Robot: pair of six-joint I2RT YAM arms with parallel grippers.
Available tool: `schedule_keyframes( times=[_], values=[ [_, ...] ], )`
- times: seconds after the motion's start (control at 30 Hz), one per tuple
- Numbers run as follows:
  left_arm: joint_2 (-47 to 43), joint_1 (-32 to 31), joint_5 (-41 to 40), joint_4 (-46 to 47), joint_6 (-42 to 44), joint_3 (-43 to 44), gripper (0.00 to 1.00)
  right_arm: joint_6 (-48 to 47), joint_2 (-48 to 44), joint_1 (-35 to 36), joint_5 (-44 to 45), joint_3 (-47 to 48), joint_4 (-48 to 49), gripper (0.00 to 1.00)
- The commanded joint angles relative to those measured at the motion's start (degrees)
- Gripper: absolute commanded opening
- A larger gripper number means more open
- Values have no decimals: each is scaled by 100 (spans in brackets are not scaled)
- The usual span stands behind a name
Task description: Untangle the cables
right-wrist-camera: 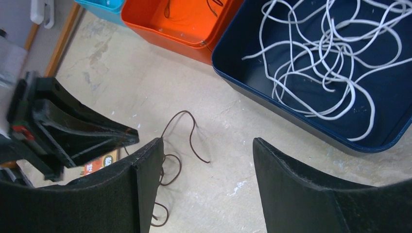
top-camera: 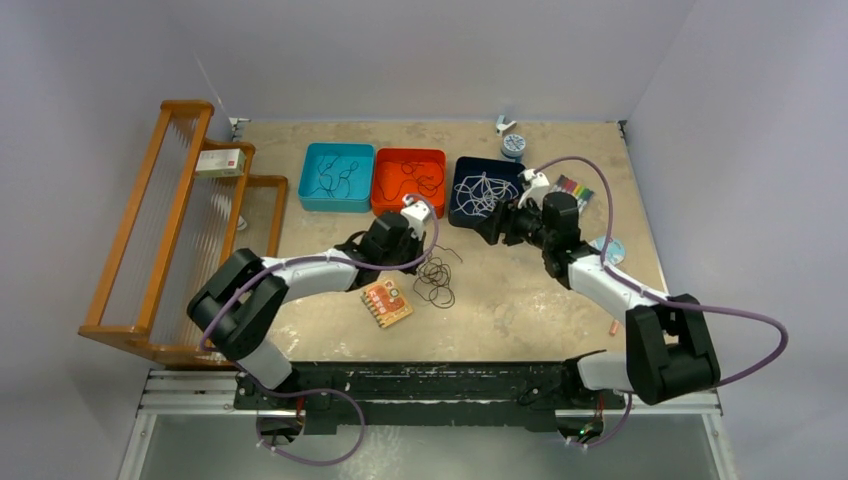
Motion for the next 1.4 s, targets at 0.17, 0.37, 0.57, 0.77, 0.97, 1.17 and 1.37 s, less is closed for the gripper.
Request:
schedule_keyframes(
  times=[0.17, 0.37, 0.57, 0.77, 0.97, 1.17, 1.37],
  values=[
    [-1392, -4, -616, -524, -160, 837, 0, -552, -671, 301, 216, -558, 2198, 73],
    [-1630, -4, -913, -1271, 50, 1418, 0, -1269, -483, 1209, 660, -710, 3606, 73],
    [-1815, -3, -1045, -1794, 279, 1753, 0, -1539, -188, 1320, 44, -1763, 6524, 72],
    [-1889, -5, -921, -2057, 366, 1988, 0, -2186, 367, 1431, -587, -1889, 7559, 70],
    [-1987, -1, -741, -2205, 366, 2184, 0, -3345, 852, 1739, -402, -1311, 7009, 70],
    [-2015, -5, -533, -2502, 384, 2469, 0, -3595, 1350, 1867, -608, -701, 6641, 68],
    [-2098, -4, -438, -2727, 361, 2770, 0, -3485, 1826, 2055, -630, -332, 6675, 60]
  ],
)
